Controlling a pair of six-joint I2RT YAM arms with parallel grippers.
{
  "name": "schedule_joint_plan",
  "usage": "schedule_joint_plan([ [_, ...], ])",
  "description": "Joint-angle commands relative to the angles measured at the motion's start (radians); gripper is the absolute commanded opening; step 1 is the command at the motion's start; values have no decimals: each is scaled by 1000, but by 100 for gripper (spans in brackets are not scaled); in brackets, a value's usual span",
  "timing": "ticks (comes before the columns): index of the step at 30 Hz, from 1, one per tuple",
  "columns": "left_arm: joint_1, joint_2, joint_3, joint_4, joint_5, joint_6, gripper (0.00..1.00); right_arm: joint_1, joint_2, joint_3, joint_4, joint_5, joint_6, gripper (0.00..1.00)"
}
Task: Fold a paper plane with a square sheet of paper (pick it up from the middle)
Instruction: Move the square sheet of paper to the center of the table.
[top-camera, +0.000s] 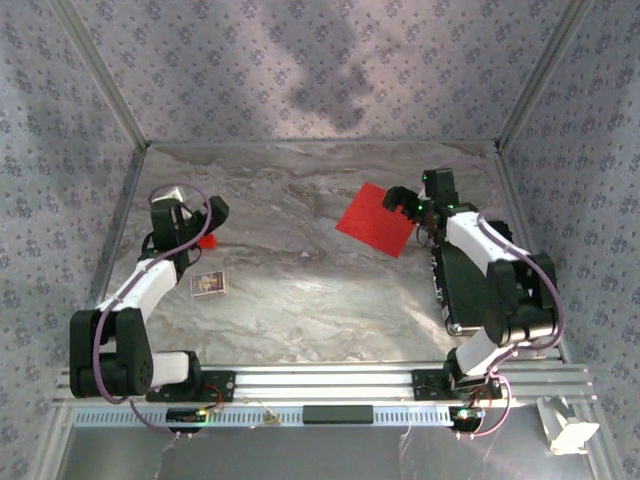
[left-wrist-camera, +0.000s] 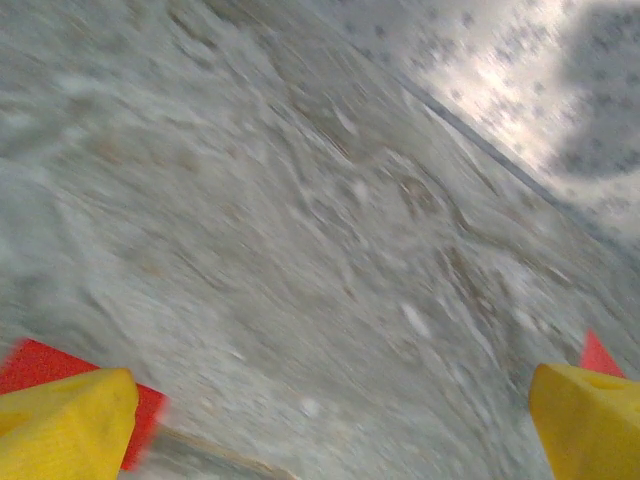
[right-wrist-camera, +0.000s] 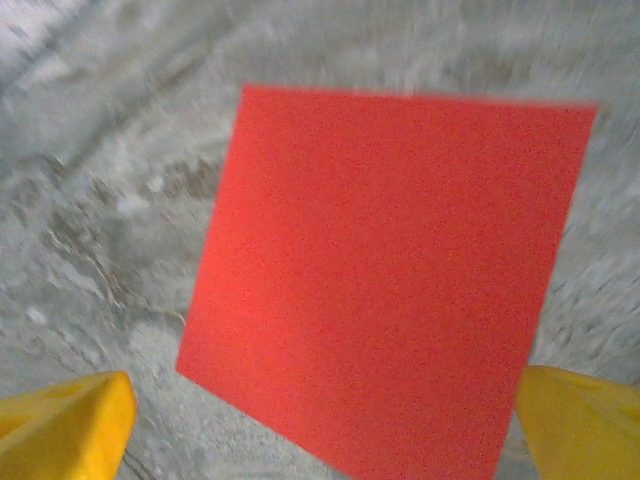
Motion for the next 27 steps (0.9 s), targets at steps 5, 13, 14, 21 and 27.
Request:
schedule_joint_plan([
  [5,-212,69,57,-40,140,50,100,35,142,127,-93,-25,74,99],
  [13,-311,98,72,-56,105,76,100,57,276,225,-109,-90,72,99],
  [14,-314,97,68,-56,101,76,100,60,286,232,-115,-93,73,99],
  [21,-329,87,14,-34,108,67,100,72,331,247,-160,-83,53,99],
  [27,-337,78,2,-20,112,68,100,102,326,206,-167,-114,-27,99],
])
